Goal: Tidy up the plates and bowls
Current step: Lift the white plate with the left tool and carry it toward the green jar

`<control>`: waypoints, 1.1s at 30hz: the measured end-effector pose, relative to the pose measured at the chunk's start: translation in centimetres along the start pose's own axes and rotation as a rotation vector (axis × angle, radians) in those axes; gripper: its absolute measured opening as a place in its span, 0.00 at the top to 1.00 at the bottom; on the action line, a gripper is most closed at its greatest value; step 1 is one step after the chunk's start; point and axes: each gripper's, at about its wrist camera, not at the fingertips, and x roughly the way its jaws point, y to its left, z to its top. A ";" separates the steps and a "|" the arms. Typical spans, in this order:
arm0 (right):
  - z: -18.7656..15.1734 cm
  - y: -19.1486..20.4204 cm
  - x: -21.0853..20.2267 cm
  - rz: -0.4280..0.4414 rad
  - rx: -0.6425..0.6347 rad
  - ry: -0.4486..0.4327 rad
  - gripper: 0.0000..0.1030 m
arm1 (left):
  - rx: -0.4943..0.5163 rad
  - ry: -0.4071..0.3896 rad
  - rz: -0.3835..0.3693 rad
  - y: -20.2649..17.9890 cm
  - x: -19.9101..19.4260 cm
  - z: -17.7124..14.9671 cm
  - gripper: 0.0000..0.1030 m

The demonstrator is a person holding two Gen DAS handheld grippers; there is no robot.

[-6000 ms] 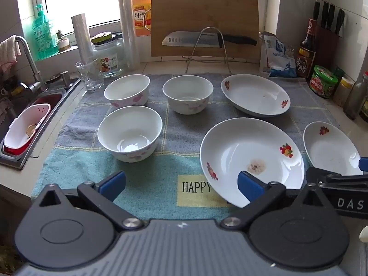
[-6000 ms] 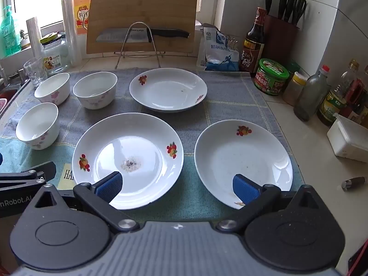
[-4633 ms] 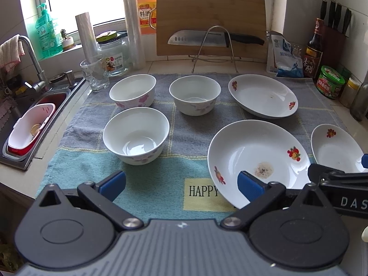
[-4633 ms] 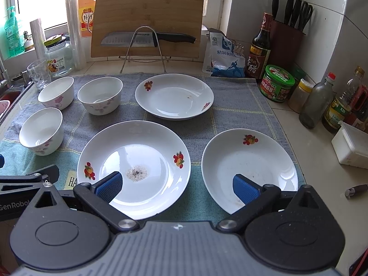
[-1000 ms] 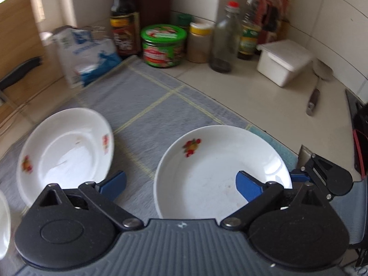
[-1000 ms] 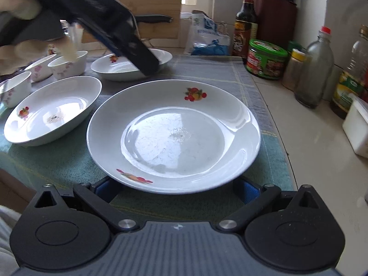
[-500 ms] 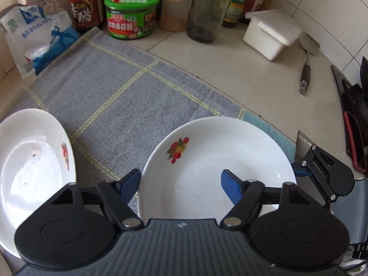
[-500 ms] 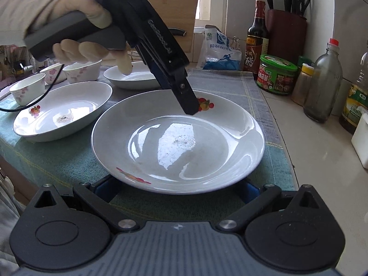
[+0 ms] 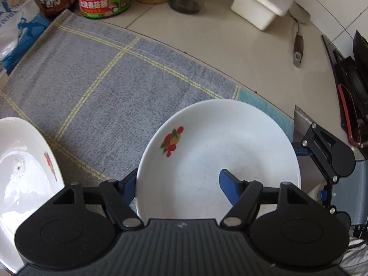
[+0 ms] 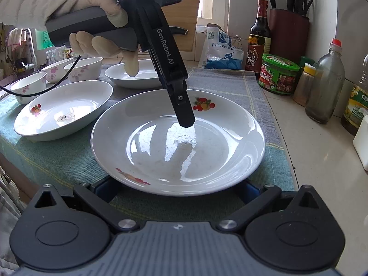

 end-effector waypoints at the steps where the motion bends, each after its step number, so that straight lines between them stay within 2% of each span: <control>1: 0.1 0.0 0.0 0.000 0.001 0.003 0.00 | 0.001 0.000 0.003 0.0 0.1 0.0 0.30; 7: 0.6 0.0 0.2 -0.001 0.005 0.036 0.00 | 0.008 0.003 0.009 -0.3 0.3 0.1 0.30; 16: 1.8 -0.6 0.4 -0.011 -0.002 0.044 0.00 | 0.014 -0.049 0.014 -0.2 -0.9 0.8 0.30; 33: 5.4 -6.4 4.1 -0.012 -0.055 0.036 0.00 | -0.017 -0.137 0.065 3.1 -1.4 6.4 0.30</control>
